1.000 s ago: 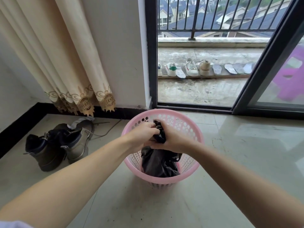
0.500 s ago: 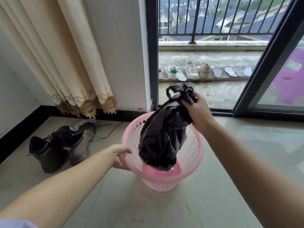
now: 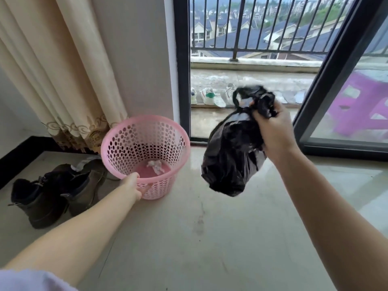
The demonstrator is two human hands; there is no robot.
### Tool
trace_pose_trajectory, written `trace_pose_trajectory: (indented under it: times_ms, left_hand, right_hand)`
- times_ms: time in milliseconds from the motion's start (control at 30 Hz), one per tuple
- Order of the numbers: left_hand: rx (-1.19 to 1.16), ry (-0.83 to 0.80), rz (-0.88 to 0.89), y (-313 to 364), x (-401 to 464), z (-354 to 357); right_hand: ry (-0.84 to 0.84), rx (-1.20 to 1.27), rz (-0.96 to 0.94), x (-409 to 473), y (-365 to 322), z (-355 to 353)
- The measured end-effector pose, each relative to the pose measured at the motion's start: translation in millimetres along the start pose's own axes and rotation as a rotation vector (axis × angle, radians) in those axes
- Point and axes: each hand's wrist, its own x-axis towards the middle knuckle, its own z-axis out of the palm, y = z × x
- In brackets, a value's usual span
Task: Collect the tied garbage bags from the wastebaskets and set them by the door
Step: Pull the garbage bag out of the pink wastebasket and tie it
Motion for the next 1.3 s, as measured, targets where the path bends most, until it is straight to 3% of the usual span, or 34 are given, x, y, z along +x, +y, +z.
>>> trace_pose_trajectory:
  times_ms: [167, 333, 467, 567, 667, 700, 767, 833, 900, 1033, 1167, 1300]
  left_hand:
    - [-0.015, -0.054, -0.022, -5, -10, 10]
    - [-0.055, -0.118, -0.027, -8, -13, 9]
    - [-0.022, -0.181, -0.015, -5, -14, 5]
    - [0.152, -0.237, -0.053, -15, -25, 8]
    - [0.45, -0.515, -0.181, -38, -65, 29]
    - [0.596, -0.619, -0.146, -47, -80, 38]
    - [0.911, -0.779, 0.093, -63, -104, 52]
    - [1.157, -0.81, 0.404, -72, -111, 58]
    - [1.25, -0.779, 0.539, -73, -103, 57]
    - [1.155, -0.786, 0.463, -66, -88, 47]
    - [0.916, -0.741, 0.565, -59, -87, 49]
    - [0.573, -0.635, 0.495, -40, -93, 59]
  right_hand:
    - [-0.14, -0.369, 0.224, -12, 60, 2]
    - [-0.277, -0.533, 0.501, -42, 119, 5]
    - [-0.398, -0.473, 0.755, -62, 147, 10]
    - [-0.412, -0.248, 0.847, -54, 140, 12]
    - [-0.411, 0.013, 0.892, -46, 129, 11]
    - [-0.42, 0.059, 0.898, -46, 125, 10]
    - [-0.444, 0.1, 0.908, -45, 120, 9]
    - [-0.457, 0.088, 0.924, -44, 116, 8]
    - [-0.47, 0.018, 0.926, -43, 116, 5]
    - [-0.546, -0.132, 0.914, -44, 114, -4]
    - [-0.668, -0.347, 0.883, -37, 105, -9]
    - [-0.581, -0.749, 0.71, -21, 94, -15]
